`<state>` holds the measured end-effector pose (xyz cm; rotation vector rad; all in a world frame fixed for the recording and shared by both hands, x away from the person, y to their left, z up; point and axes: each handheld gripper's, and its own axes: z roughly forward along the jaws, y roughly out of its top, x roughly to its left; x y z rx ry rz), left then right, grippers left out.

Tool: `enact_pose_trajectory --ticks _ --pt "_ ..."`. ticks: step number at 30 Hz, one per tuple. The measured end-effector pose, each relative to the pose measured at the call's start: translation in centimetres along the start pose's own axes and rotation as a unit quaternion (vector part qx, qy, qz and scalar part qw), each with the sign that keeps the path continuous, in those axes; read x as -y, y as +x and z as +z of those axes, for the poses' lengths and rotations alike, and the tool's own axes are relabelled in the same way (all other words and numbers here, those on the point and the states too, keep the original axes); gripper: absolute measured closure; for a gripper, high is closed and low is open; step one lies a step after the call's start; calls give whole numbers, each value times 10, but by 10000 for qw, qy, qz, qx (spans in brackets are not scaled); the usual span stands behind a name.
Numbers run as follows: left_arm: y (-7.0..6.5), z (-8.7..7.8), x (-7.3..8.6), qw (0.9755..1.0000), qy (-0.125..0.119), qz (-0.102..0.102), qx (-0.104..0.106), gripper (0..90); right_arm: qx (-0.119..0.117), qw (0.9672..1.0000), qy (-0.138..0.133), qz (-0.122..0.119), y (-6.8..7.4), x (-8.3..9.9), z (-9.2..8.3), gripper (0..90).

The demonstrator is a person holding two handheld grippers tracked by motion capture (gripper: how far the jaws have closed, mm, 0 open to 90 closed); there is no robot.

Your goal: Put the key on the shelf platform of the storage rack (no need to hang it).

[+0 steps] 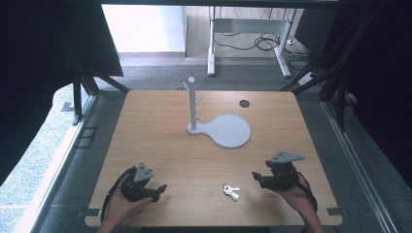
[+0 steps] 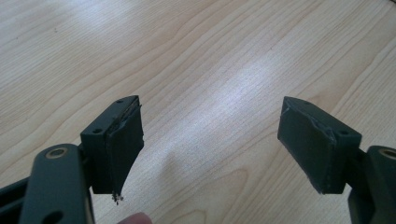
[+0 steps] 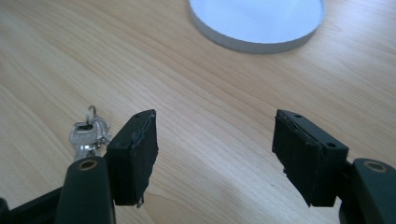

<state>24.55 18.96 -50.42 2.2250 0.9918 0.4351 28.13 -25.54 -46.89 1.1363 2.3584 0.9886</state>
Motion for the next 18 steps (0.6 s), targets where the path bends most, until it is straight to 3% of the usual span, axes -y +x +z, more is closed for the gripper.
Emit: enact_pose_trajectory --ticks 18 --pt "0 -1 0 10000 -5 5 6 226 -514 9962 529 -459 32 -25 17 362"
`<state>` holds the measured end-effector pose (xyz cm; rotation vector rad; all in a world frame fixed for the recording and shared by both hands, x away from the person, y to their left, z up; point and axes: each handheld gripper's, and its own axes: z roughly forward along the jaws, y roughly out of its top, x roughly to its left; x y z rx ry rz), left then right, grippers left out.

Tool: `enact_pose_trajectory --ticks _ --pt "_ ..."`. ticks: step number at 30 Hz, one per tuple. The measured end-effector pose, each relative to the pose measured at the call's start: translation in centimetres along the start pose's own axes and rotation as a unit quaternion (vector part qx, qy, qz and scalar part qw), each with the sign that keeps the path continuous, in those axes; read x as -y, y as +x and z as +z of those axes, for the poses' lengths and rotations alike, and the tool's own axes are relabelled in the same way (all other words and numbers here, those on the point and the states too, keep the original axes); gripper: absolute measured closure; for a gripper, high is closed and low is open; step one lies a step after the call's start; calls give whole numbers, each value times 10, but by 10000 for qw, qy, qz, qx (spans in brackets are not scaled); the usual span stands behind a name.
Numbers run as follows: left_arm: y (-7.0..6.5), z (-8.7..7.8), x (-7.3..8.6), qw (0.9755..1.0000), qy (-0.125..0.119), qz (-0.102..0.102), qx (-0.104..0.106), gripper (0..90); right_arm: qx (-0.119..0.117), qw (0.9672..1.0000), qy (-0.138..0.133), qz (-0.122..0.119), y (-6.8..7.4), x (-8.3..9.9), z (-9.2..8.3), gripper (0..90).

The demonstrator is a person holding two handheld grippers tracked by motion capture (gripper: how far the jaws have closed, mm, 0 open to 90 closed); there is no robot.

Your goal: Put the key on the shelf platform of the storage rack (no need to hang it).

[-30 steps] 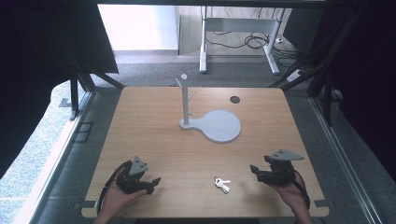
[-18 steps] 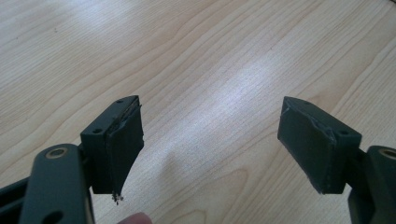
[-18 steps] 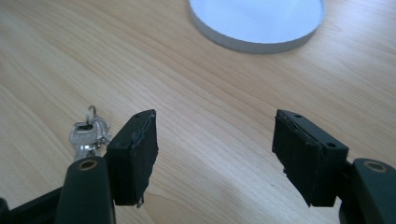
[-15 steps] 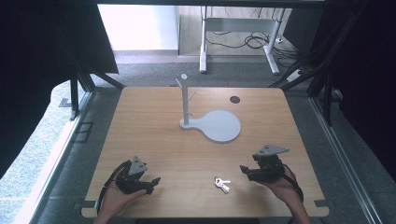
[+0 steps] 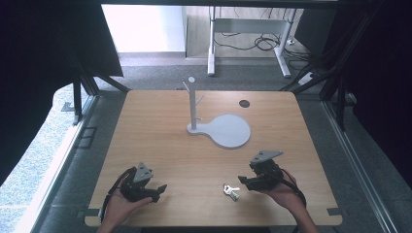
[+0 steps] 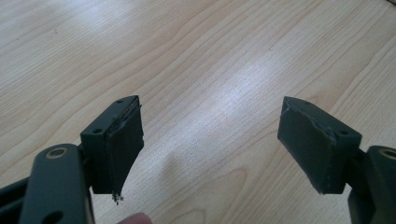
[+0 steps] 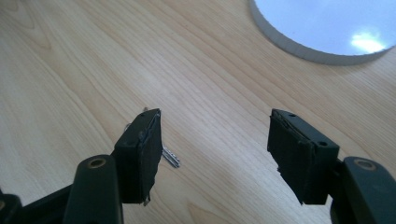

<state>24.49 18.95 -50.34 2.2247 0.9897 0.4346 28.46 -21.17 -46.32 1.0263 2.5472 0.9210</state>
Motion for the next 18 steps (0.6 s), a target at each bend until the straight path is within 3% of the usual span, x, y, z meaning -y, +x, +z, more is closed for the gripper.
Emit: enact_pose_trajectory --ticks 18 --pt "-1 0 0 10000 -3 33 26 226 -290 9979 454 -351 22 -22 15 415"
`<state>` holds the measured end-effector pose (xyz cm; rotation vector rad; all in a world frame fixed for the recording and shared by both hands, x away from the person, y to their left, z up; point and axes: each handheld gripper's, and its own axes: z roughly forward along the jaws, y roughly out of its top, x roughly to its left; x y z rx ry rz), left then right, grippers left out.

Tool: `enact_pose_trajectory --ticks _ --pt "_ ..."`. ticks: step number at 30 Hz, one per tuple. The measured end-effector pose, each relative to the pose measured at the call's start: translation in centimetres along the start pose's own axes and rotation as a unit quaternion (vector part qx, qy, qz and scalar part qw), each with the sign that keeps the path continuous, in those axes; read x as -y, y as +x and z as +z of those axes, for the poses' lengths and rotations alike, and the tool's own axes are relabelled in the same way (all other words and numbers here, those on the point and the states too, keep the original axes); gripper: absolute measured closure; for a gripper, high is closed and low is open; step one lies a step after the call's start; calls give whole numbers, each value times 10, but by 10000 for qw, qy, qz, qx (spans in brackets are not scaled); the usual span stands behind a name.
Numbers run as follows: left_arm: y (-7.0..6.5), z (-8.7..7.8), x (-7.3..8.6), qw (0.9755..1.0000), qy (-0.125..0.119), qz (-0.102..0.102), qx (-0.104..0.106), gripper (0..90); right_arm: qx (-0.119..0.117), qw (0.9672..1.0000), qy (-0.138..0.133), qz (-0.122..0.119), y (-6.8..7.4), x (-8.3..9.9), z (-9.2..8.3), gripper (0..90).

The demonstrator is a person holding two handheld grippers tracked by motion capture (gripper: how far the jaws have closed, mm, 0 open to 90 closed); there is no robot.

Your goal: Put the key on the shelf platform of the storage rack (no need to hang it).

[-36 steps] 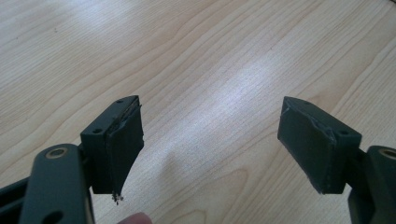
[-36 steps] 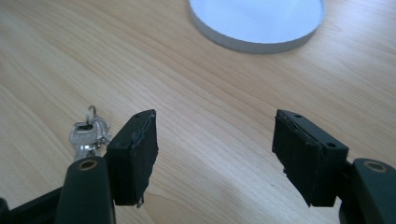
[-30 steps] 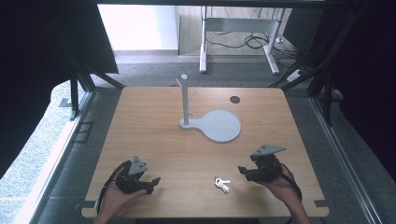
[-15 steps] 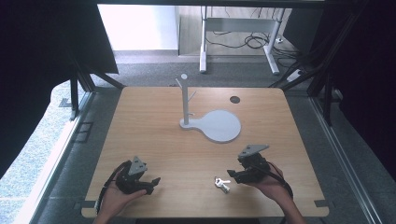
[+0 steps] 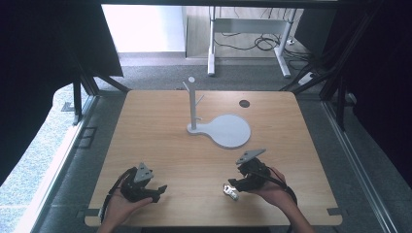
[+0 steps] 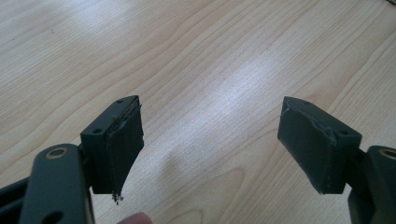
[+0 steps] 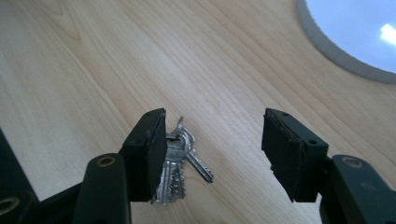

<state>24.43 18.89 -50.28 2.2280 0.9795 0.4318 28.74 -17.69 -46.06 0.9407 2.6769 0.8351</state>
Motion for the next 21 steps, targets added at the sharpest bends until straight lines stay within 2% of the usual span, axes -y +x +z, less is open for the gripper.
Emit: enact_pose_trajectory --ticks 11,15,21 --pt "-1 -2 -1 10000 -22 15 19 226 -214 9990 353 -149 12 -11 8 477" --pt "1 -2 0 10000 -4 27 15 226 -371 9976 538 -208 17 -12 15 494" --pt "0 -2 -1 10000 -24 17 24 226 -385 9964 722 -213 20 -13 25 517"
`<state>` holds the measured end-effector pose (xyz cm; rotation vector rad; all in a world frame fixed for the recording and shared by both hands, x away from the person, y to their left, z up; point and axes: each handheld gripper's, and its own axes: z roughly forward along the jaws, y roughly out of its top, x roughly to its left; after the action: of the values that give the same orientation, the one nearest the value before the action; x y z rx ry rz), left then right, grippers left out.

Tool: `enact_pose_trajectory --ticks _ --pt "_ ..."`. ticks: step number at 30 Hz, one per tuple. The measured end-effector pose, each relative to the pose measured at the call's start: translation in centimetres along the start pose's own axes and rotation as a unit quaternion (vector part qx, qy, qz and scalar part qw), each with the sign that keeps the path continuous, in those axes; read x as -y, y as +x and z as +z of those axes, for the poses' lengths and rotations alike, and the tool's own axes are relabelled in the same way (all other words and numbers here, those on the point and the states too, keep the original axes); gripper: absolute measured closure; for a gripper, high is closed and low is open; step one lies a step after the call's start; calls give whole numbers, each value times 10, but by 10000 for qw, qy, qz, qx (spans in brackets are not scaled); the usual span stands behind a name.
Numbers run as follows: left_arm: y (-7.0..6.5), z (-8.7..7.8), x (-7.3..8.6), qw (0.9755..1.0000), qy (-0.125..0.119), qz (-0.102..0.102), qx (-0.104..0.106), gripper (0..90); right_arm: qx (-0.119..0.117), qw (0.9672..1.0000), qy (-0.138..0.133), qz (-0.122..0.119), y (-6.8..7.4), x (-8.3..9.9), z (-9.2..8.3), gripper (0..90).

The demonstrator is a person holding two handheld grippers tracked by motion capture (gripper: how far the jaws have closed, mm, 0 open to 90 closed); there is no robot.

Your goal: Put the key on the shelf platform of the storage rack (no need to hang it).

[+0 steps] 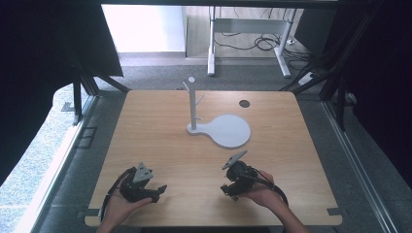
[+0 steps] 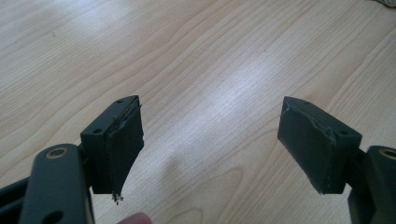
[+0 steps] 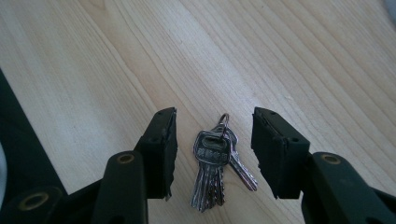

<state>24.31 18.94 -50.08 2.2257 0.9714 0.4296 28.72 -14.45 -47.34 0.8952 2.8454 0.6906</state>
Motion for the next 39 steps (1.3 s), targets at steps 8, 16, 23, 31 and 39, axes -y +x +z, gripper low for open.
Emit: enact_pose_trajectory --ticks 8,16,23,31,39 --pt "1 -1 0 10000 9 1 9 226 37 9997 232 37 -3 -5 14 571" --pt "2 0 1 10000 17 -15 10 226 106 9993 364 43 -8 -8 25 627" --pt "2 0 1 10000 -4 -28 7 226 72 9991 413 93 -9 -7 29 679" --pt "3 0 1 10000 8 -36 7 226 19 9990 417 165 -11 -7 29 705" --pt "4 -1 1 10000 21 -25 1 226 -16 9984 506 259 -13 -8 31 733"
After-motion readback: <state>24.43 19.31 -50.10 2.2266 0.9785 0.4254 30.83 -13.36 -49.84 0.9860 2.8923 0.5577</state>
